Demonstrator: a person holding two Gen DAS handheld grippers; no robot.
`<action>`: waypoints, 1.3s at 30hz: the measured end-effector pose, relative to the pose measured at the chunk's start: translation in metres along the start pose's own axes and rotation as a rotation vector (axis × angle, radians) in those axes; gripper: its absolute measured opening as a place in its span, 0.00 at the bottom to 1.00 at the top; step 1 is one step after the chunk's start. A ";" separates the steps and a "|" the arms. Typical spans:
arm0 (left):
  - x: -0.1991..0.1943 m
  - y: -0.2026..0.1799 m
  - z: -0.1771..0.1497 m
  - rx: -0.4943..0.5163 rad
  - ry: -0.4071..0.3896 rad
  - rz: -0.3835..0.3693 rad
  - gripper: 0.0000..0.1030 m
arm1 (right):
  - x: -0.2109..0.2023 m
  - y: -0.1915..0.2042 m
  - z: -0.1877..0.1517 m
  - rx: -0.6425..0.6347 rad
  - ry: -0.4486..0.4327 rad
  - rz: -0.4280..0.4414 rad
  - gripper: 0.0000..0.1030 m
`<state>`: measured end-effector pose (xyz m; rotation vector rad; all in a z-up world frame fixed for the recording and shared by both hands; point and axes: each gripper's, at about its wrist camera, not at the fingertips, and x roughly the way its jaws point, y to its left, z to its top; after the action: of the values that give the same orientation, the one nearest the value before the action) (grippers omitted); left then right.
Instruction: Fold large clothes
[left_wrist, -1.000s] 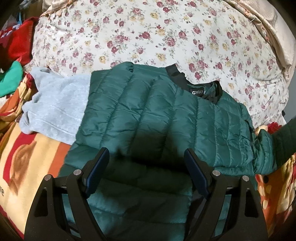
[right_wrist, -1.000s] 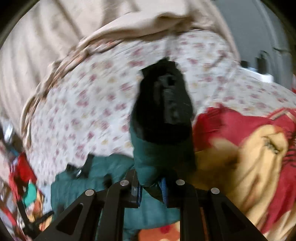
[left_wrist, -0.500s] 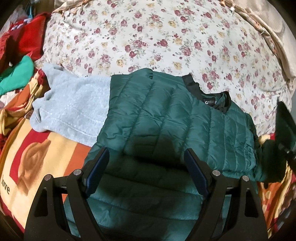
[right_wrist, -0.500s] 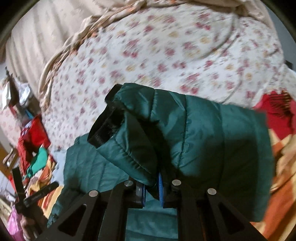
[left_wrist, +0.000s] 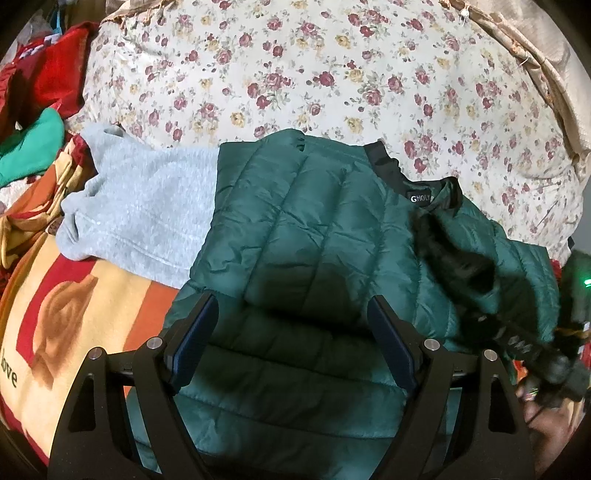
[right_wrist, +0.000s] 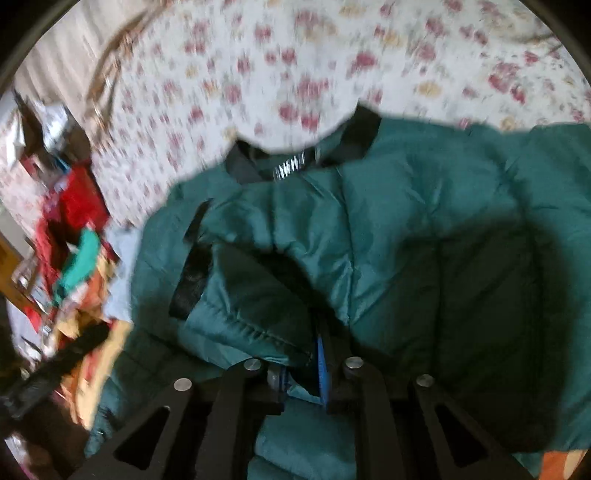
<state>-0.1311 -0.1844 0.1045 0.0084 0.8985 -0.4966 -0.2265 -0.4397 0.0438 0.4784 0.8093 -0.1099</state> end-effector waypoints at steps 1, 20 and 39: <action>0.000 0.000 0.000 -0.002 0.002 -0.004 0.80 | 0.000 0.004 -0.001 -0.023 -0.008 -0.009 0.16; 0.013 -0.078 0.002 0.045 0.033 -0.124 0.81 | -0.127 -0.028 -0.013 -0.054 -0.149 -0.046 0.68; 0.066 -0.145 -0.002 0.209 0.109 -0.068 0.26 | -0.168 -0.111 -0.031 0.107 -0.217 -0.110 0.68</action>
<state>-0.1589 -0.3396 0.0820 0.1978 0.9525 -0.6572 -0.3940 -0.5385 0.1055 0.5134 0.6187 -0.3027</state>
